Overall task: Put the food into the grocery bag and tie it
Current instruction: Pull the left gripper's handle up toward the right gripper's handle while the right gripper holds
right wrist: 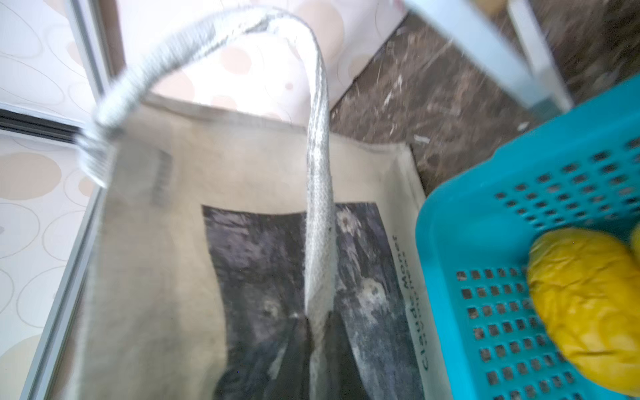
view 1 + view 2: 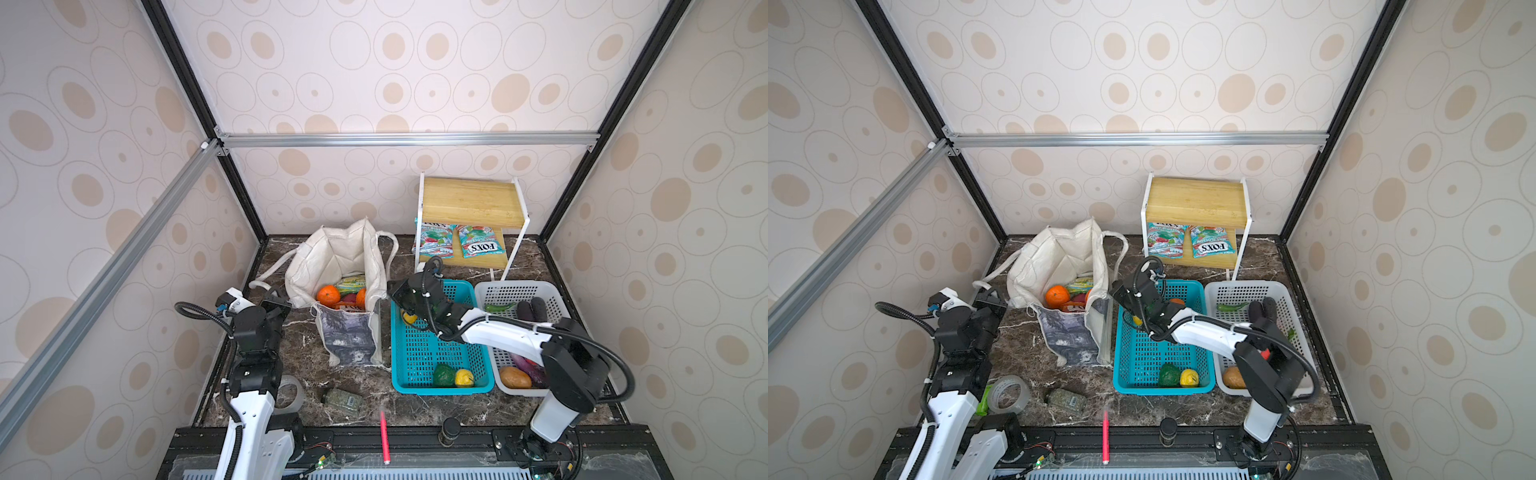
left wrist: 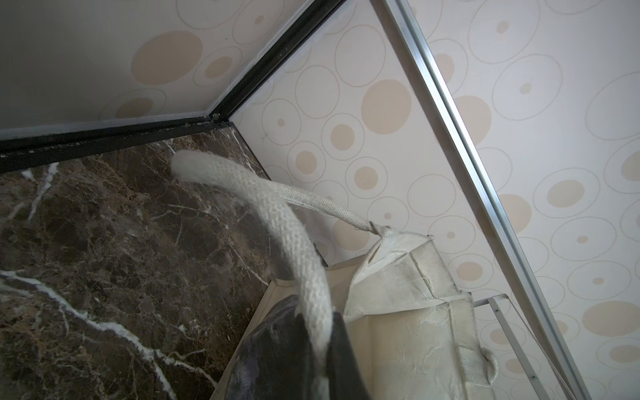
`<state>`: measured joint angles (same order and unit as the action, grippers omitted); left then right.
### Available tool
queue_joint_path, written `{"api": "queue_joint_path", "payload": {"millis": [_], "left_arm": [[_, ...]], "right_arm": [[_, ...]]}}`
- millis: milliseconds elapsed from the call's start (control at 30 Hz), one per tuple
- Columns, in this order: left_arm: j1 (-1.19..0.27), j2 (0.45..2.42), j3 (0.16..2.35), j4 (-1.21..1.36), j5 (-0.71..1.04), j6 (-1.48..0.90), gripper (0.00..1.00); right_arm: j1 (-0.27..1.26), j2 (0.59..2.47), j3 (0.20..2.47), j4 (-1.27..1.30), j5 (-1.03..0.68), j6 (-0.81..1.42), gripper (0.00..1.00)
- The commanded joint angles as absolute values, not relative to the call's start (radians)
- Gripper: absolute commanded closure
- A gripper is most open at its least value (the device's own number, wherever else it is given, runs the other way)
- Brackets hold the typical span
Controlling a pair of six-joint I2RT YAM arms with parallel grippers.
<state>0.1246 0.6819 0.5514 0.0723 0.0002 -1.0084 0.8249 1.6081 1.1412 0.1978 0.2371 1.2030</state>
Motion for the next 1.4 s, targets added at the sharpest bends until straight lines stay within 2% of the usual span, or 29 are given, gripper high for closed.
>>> {"api": "queue_joint_path", "payload": {"millis": [0, 233, 300, 467, 567, 767, 867, 1000, 1133, 1233, 1300, 1367], "left_arm": [[0.128, 0.682, 0.612, 0.064, -0.008, -0.893, 1.0], [0.111, 0.794, 0.742, 0.051, 0.123, -0.748, 1.0], [0.082, 0.83, 0.79, 0.037, 0.152, -0.7, 0.98], [-0.052, 0.852, 0.844, 0.058, 0.13, -0.564, 0.89], [-0.141, 0.867, 0.854, 0.088, 0.187, -0.508, 0.77], [-0.263, 0.974, 0.961, -0.058, 0.13, -0.412, 0.65], [-0.299, 1.005, 0.987, -0.08, 0.126, -0.374, 0.64], [-0.347, 1.04, 1.029, -0.098, 0.158, -0.355, 0.77], [-0.395, 1.065, 1.083, -0.137, 0.146, -0.327, 0.82], [-0.41, 1.082, 1.106, -0.163, 0.19, -0.306, 0.81], [-0.415, 1.097, 1.124, -0.19, 0.258, -0.309, 0.72], [-0.418, 1.118, 1.161, -0.243, 0.313, -0.304, 0.68]], "right_arm": [[0.828, 1.536, 1.188, 0.013, 0.346, 1.005, 1.0], [0.847, 1.562, 1.472, -0.322, 0.395, 0.704, 1.0], [0.879, 1.563, 1.491, -0.311, 0.431, 0.613, 1.0], [0.895, 1.579, 1.514, -0.273, 0.366, 0.539, 1.0], [0.896, 1.583, 1.499, -0.274, 0.372, 0.561, 1.0], [0.896, 1.574, 1.449, -0.209, 0.324, 0.556, 1.0], [0.899, 1.572, 1.431, -0.155, 0.263, 0.513, 1.0], [0.904, 1.561, 1.397, -0.075, 0.193, 0.469, 1.0], [0.907, 1.558, 1.368, -0.025, 0.154, 0.46, 1.0], [0.907, 1.568, 1.357, -0.003, 0.143, 0.447, 1.0], [0.907, 1.573, 1.347, 0.013, 0.141, 0.437, 1.0], [0.907, 1.577, 1.343, 0.02, 0.15, 0.43, 1.0]]}}
